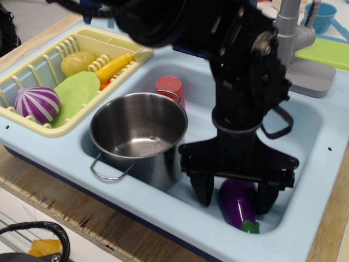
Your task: Put eggplant into pot or pan
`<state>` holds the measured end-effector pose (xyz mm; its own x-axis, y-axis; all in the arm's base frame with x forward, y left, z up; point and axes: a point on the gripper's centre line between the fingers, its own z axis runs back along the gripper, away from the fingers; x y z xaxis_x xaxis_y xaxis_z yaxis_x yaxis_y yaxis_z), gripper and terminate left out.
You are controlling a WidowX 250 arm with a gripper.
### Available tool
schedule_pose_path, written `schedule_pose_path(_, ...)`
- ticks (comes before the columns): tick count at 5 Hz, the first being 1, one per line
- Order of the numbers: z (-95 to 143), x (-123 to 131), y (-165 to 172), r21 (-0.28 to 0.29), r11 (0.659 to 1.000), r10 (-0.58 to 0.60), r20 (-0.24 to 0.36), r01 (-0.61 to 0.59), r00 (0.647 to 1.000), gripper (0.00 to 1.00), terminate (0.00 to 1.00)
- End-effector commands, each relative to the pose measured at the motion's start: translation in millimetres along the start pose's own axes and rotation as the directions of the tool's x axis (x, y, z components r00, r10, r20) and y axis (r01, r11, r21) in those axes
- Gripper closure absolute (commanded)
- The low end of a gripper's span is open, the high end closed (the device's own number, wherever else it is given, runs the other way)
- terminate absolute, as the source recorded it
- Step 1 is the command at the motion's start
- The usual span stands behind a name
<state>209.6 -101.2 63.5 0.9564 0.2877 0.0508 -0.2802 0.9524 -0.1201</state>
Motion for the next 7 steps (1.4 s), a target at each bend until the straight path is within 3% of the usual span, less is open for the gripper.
schedule_pose_path(1,-11,0,-5,-0.051,0.999,0.011,0.064,-0.008,0.998,1.0,0.0)
schedule_pose_path(2,-8,8,-12,-0.066,0.997,-0.02,0.09,0.026,0.996,1.0,0.0)
schedule_pose_path(3,9,30,-17,-0.044,0.996,-0.07,0.149,0.077,0.986,1.0,0.0)
schedule_pose_path(4,37,60,-18,-0.007,0.99,-0.136,0.214,0.141,0.967,1.0,0.0)
schedule_pose_path(5,60,83,-13,0.034,0.981,-0.196,0.233,0.193,0.953,1.0,0.0)
schedule_pose_path(7,120,71,34,0.168,0.983,-0.12,0.261,0.077,0.958,1.0,0.0)
